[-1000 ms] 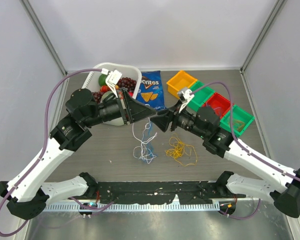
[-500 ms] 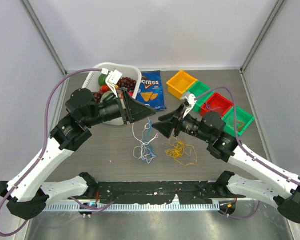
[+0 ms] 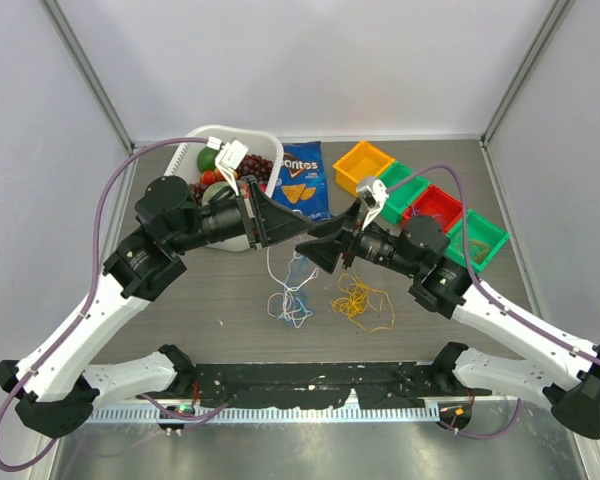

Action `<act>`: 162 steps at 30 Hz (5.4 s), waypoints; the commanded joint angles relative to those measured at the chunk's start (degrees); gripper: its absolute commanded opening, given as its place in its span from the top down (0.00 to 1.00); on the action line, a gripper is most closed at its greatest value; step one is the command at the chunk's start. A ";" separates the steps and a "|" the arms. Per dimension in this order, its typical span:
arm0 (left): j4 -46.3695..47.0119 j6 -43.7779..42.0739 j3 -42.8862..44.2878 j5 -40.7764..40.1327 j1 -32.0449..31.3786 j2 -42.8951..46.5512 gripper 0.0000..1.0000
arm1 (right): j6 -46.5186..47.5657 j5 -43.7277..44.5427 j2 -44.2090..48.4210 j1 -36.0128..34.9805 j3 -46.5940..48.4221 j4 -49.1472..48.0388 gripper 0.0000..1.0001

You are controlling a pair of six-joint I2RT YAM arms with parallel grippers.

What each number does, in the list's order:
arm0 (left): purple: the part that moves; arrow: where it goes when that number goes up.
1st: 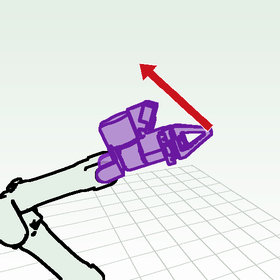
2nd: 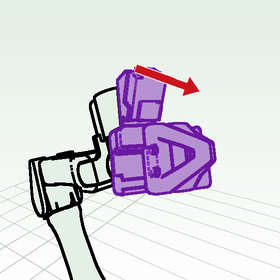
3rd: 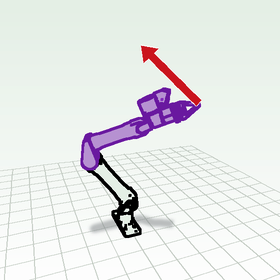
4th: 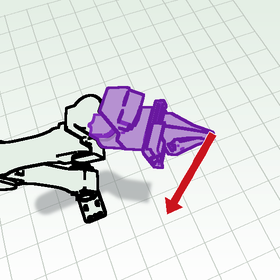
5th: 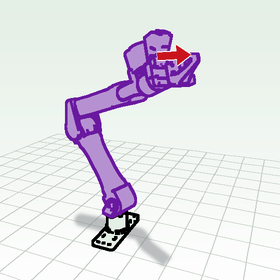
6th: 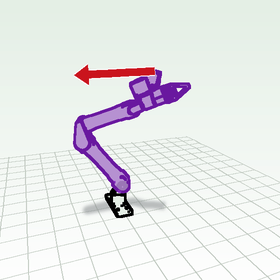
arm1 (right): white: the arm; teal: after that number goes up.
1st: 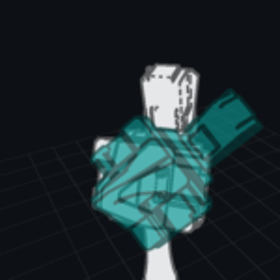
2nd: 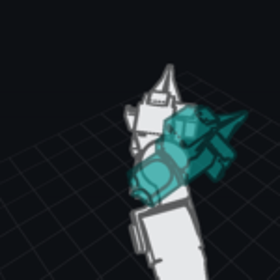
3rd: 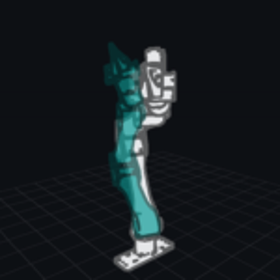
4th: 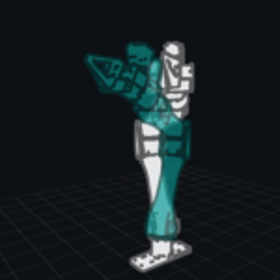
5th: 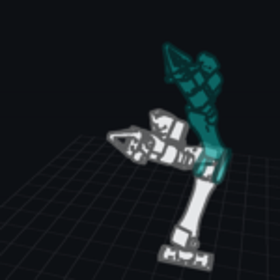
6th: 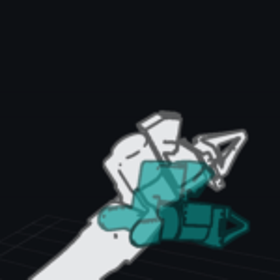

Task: Untangle the cables

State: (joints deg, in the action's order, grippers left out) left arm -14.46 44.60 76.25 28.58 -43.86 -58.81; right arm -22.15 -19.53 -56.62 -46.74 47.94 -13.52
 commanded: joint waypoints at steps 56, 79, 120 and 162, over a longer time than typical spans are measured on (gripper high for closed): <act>-2.68 -6.19 22.89 -3.62 0.09 -2.01 1.00 | -0.80 24.65 7.49 -4.59 -18.42 8.36 0.28; -2.68 -6.10 31.32 -3.17 0.00 -7.55 1.00 | -6.49 8.53 -15.71 -4.76 -10.75 -21.97 0.83; 7.78 -8.48 46.81 -16.89 -0.09 -10.81 1.00 | -6.25 14.11 -3.59 5.97 -22.83 -5.13 0.30; 8.57 -7.77 38.19 -15.66 0.00 -7.99 1.00 | -5.79 -9.65 -10.70 -7.57 -7.16 -26.11 0.35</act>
State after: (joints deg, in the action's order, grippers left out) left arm -9.17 36.01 114.78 12.03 -43.86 -67.61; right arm -28.18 -30.13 -65.87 -53.49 38.70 -36.25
